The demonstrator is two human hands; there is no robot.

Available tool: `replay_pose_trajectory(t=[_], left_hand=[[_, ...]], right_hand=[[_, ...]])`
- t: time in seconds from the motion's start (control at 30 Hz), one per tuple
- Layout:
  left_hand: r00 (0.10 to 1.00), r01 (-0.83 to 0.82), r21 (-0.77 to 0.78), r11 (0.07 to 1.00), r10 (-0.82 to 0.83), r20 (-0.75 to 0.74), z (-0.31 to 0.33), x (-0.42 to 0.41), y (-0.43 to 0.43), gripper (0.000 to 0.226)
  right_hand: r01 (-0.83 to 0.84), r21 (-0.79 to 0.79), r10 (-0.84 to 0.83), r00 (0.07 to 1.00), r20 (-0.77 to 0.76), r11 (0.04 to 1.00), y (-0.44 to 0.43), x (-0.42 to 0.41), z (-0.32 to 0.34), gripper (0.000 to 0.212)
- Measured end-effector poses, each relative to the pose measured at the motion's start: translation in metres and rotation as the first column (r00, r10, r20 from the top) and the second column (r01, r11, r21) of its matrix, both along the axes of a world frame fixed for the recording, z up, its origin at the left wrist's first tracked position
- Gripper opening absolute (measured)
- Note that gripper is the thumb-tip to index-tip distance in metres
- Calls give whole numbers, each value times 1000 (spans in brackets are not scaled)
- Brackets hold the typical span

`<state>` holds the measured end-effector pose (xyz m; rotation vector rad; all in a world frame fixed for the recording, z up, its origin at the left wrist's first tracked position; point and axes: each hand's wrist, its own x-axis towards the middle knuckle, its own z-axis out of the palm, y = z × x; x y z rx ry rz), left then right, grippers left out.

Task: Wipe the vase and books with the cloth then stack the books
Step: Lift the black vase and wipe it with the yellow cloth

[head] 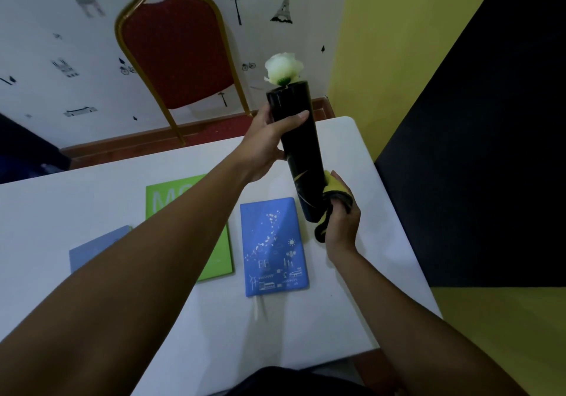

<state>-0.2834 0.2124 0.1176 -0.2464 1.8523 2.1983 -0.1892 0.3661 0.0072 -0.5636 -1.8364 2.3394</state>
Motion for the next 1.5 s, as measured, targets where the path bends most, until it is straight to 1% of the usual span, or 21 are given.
replay_pose_trajectory(t=[0.1, 0.17, 0.23, 0.33, 0.43, 0.5, 0.6, 0.7, 0.8, 0.83, 0.9, 0.97, 1.0, 1.03, 1.1, 1.13, 1.17, 1.27, 1.3, 1.37, 1.5], left_hand=[[998, -65, -148, 987, 61, -32, 2, -1, 16, 61], [994, -99, -170, 980, 91, -57, 1, -2, 19, 62], [994, -103, -172, 980, 95, -55, 0, -3, 15, 70], [999, -44, -193, 980, 39, -30, -3, -3, 9, 74], [997, 80, -224, 971, -80, 12, -9, 4, 8, 61], [989, 149, -183, 972, -145, 37, -15, 9, 6, 52], [988, 151, -48, 987, -150, 34, -16, 13, 4, 49], [996, 89, 40, 995, -88, -11, -10, 10, 0, 49], [999, 44, 42, 998, -43, -25, -2, 5, -9, 49], [999, 40, 38, 998, -39, -25, -1, 4, -12, 47], [999, 42, 45, 998, -42, -17, 0, 2, -13, 43], [999, 40, 71, 997, -40, -4, -2, 2, -7, 43], [999, 33, 92, 995, -33, 5, -3, 3, -2, 44], [1000, 25, 118, 993, -27, 15, -3, 3, 3, 46], [999, 12, 152, 988, -17, 33, 0, 3, 13, 56], [999, 7, 139, 990, -12, 37, 2, 2, 18, 63], [999, 1, 88, 996, -4, 33, 5, 0, 22, 70], [999, -41, -162, 986, 36, -32, 5, -2, 34, 81], [998, -51, -204, 978, 42, -51, 3, -3, 36, 79], [997, -51, -212, 976, 38, -64, -3, -1, 36, 74], [996, -37, -215, 976, 18, -92, -12, 4, 33, 68]], right_hand=[[14, 88, -11, 999, -44, 996, -6, 10, -2, 65], [-9, 146, 18, 998, -60, 989, -9, 15, -4, 70], [-36, 183, 47, 997, -55, 982, -10, 16, -1, 71], [-76, 225, 94, 993, -68, 971, -10, 1, 19, 67], [-55, 288, 98, 986, -138, 956, -12, -40, 57, 61], [-57, 318, 113, 980, -162, 947, -7, -69, 78, 62], [-120, 333, 192, 963, -191, 935, -1, -82, 82, 63], [-105, 323, 182, 958, -220, 941, -1, -51, 58, 62], [-166, 316, 242, 945, -219, 934, 4, -15, 17, 62], [-189, 290, 249, 951, -184, 938, 6, -8, 7, 60], [-171, 123, 178, 982, -55, 978, 5, -1, -1, 49], [-71, -57, 77, 990, 119, 996, 3, -3, 2, 33], [-24, -115, 45, 982, 184, 993, 2, -5, 4, 31], [5, -147, 28, 975, 220, 989, 2, -7, 4, 31], [40, -160, -5, 977, 213, 986, 1, -8, 4, 32], [58, -156, -27, 980, 197, 986, -1, -7, 5, 33], [77, -143, -51, 983, 179, 987, -3, -5, 6, 35], [117, -87, -107, 987, 116, 989, -10, -3, 9, 40], [107, -76, -100, 991, 93, 991, -13, -2, 12, 42], [70, -25, -69, 997, 25, 997, -19, -1, 19, 49], [2, 162, 12, 996, -83, 987, -19, -24, 46, 62]])
